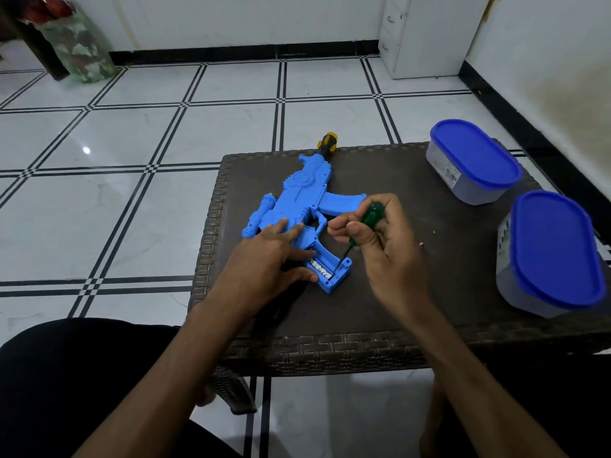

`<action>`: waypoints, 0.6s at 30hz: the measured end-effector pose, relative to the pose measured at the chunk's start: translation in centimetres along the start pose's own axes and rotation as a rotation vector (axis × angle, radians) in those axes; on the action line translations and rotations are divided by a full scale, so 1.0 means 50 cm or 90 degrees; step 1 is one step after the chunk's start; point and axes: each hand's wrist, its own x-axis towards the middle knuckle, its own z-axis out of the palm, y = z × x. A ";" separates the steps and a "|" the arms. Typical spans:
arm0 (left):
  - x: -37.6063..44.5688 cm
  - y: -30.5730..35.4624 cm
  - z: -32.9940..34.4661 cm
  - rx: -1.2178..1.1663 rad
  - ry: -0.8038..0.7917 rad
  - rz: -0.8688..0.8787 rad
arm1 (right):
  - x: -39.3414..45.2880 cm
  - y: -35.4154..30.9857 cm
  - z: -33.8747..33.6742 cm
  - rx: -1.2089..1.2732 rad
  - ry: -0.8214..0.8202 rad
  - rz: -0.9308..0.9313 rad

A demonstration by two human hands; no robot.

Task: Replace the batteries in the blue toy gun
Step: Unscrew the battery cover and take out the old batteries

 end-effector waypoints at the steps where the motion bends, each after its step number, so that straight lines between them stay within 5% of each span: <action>1: 0.000 0.000 0.000 0.000 0.002 -0.001 | 0.000 0.000 0.000 -0.010 -0.004 -0.002; 9: 0.000 0.000 0.001 -0.010 0.000 0.006 | -0.008 0.002 0.005 -0.110 -0.023 0.002; 18: -0.003 0.002 0.001 -0.041 0.015 0.000 | -0.041 0.015 -0.013 0.101 0.131 0.001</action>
